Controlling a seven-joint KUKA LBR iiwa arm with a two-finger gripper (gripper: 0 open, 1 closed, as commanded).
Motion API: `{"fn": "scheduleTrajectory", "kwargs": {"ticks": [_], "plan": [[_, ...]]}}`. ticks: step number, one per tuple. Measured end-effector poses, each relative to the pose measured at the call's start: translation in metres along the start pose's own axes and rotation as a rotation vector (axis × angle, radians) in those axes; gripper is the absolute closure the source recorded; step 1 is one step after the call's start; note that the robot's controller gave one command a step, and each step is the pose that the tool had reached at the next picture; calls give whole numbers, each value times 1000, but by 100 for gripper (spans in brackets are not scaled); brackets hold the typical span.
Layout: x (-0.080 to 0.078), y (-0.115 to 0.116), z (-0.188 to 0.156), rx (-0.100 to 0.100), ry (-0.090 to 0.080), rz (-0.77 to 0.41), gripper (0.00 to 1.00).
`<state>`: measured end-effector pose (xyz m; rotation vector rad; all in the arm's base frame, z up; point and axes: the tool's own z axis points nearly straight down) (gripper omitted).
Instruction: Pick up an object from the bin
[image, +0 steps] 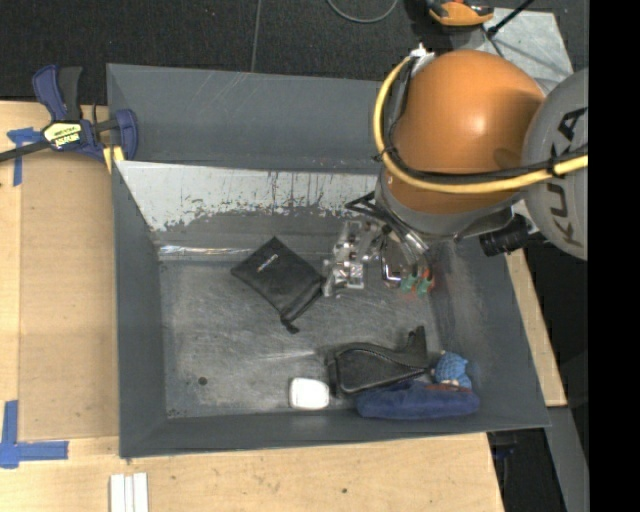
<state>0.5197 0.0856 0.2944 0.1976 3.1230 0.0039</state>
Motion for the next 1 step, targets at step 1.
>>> {"fn": "scheduleTrajectory", "kwargs": {"ticks": [1], "plan": [[19,-23,31,2,12,-268,100]]}}
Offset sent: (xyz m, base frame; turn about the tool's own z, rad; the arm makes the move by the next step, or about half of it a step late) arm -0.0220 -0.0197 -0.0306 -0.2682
